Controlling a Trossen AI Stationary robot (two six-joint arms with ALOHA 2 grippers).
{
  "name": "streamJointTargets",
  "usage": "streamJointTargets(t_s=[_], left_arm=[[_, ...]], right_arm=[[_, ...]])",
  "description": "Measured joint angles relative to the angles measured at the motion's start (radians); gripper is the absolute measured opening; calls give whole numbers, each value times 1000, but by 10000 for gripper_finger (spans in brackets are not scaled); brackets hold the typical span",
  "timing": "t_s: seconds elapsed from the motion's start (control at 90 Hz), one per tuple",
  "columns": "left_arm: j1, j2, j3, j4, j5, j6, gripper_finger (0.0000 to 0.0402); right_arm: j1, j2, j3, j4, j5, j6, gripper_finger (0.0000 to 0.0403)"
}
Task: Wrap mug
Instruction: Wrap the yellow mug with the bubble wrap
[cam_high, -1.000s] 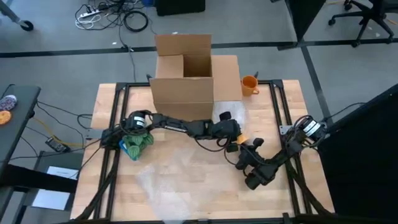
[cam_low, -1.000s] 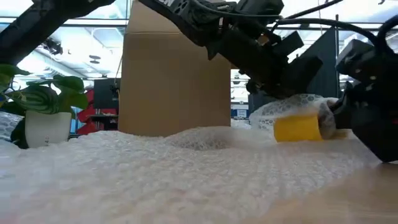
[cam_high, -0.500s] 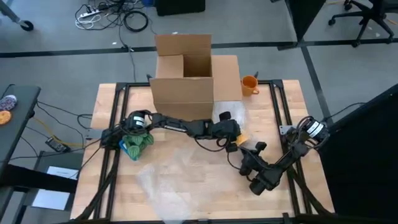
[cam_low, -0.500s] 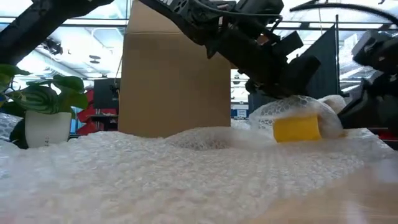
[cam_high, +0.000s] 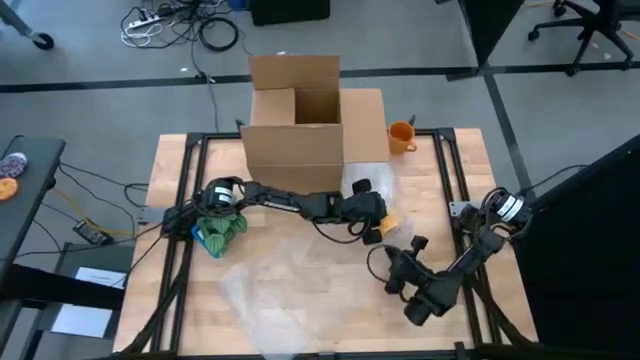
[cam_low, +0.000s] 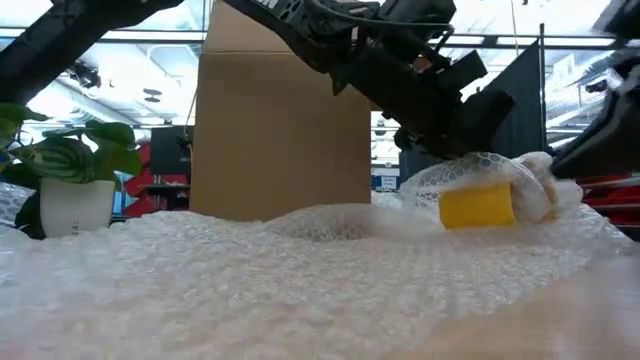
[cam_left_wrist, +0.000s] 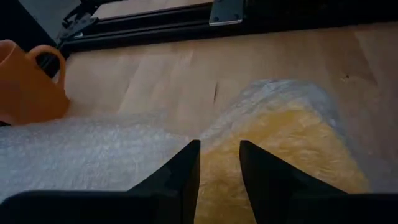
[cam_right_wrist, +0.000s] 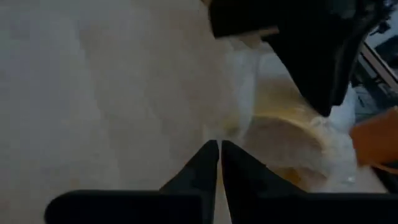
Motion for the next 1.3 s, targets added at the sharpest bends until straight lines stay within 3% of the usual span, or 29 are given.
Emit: streamJointTargets(t_s=[0.2, 0.5, 0.733, 0.9, 1.011, 1.167, 1.3], left_arm=[[0, 0, 0, -1, 0, 0, 99], [1, 1, -1, 0, 27, 0, 99], [-1, -2, 14, -14, 16, 29, 99], [-7, -2, 91, -77, 10, 61, 99], [-8, -4, 160, -148, -44, 96, 99], [12, -5, 222, -229, -200, 122, 99], [64, -3, 211, -289, -222, -9, 99]], right_arm=[[-113, 0, -126, 141, -10, -45, 0], [-217, -2, -176, 342, 108, -243, 0], [-204, -1, -177, 336, 91, -255, 0], [-181, 1, -179, 330, 83, -229, 0], [-173, 1, -177, 327, 79, -227, 0], [-159, 2, -140, 266, 53, -237, 0], [-130, 3, -88, 170, 43, -243, 0]])
